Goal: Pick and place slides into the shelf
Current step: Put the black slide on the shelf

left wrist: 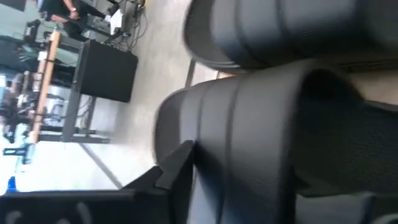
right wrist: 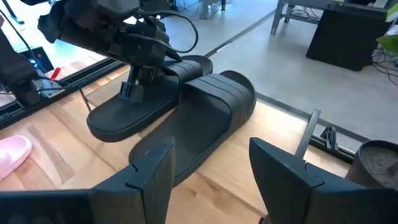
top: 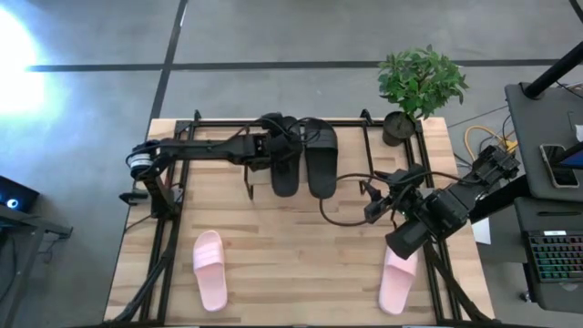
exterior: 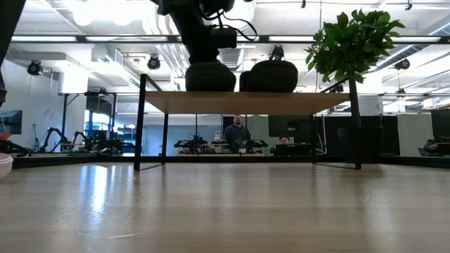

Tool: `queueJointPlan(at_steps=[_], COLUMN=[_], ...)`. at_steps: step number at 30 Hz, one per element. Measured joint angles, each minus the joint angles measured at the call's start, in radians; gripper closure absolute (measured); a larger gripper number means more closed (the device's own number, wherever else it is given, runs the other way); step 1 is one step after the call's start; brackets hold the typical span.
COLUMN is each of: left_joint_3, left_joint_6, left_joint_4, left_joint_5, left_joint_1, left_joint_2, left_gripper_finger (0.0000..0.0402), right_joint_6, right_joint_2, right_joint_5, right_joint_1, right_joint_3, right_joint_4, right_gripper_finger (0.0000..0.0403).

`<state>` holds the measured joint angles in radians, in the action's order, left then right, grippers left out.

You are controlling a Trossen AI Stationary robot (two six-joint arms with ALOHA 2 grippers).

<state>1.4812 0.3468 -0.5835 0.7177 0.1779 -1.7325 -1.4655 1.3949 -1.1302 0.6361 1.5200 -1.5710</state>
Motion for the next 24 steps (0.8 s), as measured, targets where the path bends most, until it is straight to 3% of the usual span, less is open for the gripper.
queueJointPlan(at_steps=[5,24], left_joint_3=[-0.004,0.013], left_joint_6=[-0.001,-0.028], left_joint_4=[0.000,-0.087], left_joint_5=[-0.002,-0.019], left_joint_1=[-0.027,-0.104], left_joint_2=[0.002,0.053], left_gripper_finger=[0.0255,0.0252], right_joint_6=[0.000,0.008], right_joint_2=[0.000,0.000], right_joint_5=[0.008,0.013], right_joint_1=[0.000,0.000], right_joint_3=[0.000,0.000], right_joint_4=[0.000,0.000], right_gripper_finger=[0.0204,0.0204])
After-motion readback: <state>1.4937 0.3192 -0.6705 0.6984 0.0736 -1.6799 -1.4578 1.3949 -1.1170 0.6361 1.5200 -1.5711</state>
